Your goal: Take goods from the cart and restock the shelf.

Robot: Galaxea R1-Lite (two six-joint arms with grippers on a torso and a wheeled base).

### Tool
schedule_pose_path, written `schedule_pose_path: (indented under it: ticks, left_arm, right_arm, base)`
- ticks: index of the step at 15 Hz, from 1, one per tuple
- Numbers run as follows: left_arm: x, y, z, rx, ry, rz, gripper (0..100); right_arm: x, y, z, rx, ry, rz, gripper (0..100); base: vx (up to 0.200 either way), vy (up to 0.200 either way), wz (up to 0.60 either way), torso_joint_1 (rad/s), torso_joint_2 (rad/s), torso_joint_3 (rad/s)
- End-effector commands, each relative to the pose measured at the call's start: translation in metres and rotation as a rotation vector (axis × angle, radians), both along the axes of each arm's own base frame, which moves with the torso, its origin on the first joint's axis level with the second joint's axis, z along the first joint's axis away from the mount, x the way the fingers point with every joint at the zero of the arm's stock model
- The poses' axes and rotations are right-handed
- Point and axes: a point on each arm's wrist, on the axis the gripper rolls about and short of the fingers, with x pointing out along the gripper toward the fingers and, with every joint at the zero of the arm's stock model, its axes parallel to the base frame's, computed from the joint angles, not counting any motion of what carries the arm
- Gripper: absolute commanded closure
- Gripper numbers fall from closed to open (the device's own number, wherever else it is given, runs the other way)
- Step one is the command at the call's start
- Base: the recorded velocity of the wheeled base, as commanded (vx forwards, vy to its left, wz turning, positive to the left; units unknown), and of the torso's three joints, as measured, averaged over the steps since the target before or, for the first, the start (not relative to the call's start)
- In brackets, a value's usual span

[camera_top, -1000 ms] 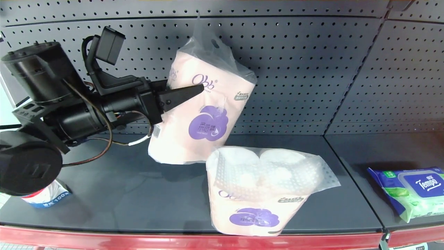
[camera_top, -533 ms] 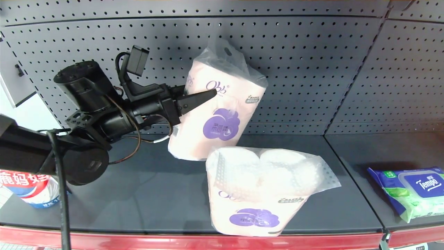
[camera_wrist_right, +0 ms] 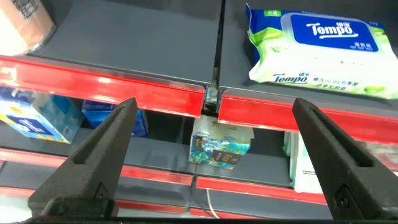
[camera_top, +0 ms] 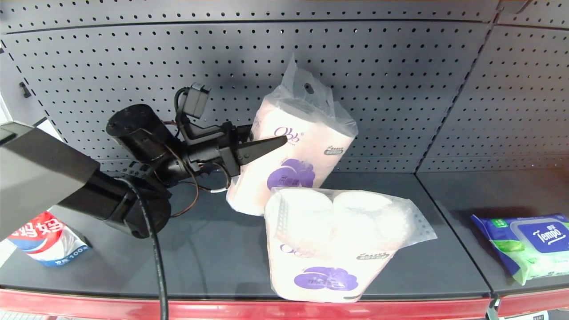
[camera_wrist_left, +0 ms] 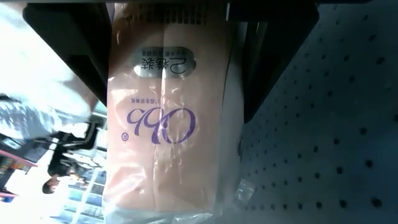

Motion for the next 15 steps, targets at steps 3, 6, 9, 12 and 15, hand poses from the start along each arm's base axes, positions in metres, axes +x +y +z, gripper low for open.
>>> schedule_pose_path:
  ticks: [3, 6, 9, 12, 15]
  left_arm:
    - [0.018, -0.0077, -0.022, -0.007, 0.061, -0.028, 100]
    - [0.0187, -0.0075, -0.0252, -0.001, 0.077, -0.038, 100]
    - [0.0186, -0.0066, -0.0277, 0.014, 0.081, -0.064, 100]
    - [0.0181, -0.0071, -0.0272, 0.014, 0.086, -0.068, 100]
    - [0.0196, -0.0032, -0.0274, 0.015, 0.09, -0.057, 100]
  right_arm:
    - [0.0002, 0.0, 0.0003, -0.008, 0.002, 0.002, 0]
    - [0.0002, 0.0001, 0.0003, -0.013, 0.001, 0.005, 0]
    - [0.0002, 0.0, 0.0003, -0.015, 0.001, 0.003, 0]
    - [0.0002, 0.0001, 0.0003, -0.016, 0.001, 0.005, 0]
    - [0.0002, 0.0001, 0.0003, -0.027, 0.0, 0.007, 0]
  base:
    - [0.0, 0.0, 0.0, 0.0, 0.0, 0.0]
    - [0.0, 0.0, 0.0, 0.0, 0.0, 0.0]
    - [0.0, 0.0, 0.0, 0.0, 0.0, 0.0]
    - [0.0, 0.0, 0.0, 0.0, 0.0, 0.0]
    - [0.0, 0.0, 0.0, 0.0, 0.0, 0.0]
